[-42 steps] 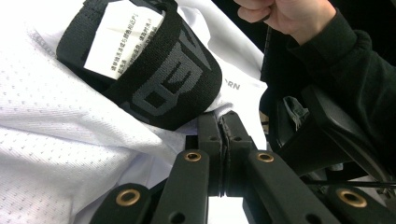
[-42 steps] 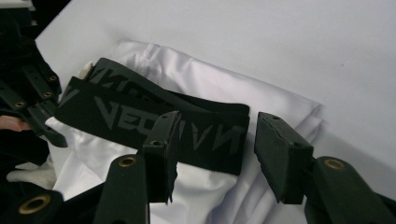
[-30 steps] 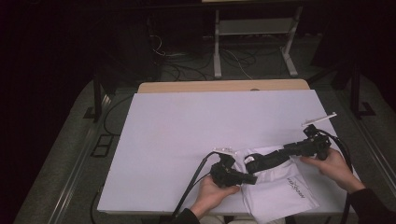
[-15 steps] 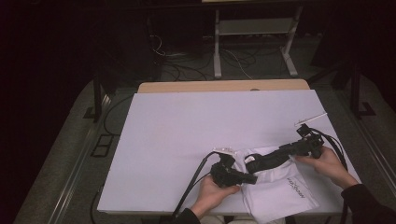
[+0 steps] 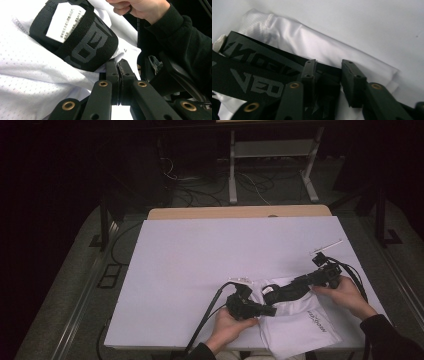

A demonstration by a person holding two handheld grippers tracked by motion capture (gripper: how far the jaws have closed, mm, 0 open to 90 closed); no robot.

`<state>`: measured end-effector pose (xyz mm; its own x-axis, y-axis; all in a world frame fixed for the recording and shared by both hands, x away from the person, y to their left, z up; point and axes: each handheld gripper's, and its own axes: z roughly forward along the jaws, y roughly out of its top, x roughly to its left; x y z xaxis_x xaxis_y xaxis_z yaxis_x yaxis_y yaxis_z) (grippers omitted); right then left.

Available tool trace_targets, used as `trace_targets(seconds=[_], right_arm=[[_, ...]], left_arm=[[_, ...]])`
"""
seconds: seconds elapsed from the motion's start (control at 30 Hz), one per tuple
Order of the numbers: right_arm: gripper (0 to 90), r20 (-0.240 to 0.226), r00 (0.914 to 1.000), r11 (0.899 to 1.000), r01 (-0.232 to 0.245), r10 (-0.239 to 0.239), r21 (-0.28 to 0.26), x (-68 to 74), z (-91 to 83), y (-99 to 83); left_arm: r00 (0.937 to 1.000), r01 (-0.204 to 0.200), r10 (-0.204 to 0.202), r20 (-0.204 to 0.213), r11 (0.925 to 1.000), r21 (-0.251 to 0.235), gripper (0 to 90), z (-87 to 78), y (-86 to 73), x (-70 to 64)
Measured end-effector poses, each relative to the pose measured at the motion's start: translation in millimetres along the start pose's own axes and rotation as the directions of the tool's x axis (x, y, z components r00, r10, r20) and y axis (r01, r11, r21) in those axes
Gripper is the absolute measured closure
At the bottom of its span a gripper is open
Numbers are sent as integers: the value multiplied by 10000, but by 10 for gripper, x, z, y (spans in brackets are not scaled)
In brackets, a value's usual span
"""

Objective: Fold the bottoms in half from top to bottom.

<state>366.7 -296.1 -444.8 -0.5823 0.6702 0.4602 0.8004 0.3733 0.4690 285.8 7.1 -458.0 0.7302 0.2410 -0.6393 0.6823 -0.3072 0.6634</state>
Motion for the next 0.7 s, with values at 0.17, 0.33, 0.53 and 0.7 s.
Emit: trace_targets(seconds=[0.17, 0.33, 0.53, 0.7], right_arm=[[764, 143, 9998, 9999, 103, -103, -21, -1, -15, -5], [825, 19, 9993, 9987, 387, -386, -317, 23, -62, -9], [847, -378, 9976, 9964, 555, -579, -636, 30, -141, -36], [853, -917, 9940, 9925, 497, -600, -1113, 22, -256, -69]], left_arm=[[10000, -2, 2, 0, 10000, 27, 870, 9, 6, -1], [10000, 2, -2, -10, 10000, 18, 870, 8, 7, -2], [10000, 16, -16, -24, 10000, 31, 868, 7, 6, -1], [9999, -59, 59, -152, 10000, 25, 862, 0, 6, -8]])
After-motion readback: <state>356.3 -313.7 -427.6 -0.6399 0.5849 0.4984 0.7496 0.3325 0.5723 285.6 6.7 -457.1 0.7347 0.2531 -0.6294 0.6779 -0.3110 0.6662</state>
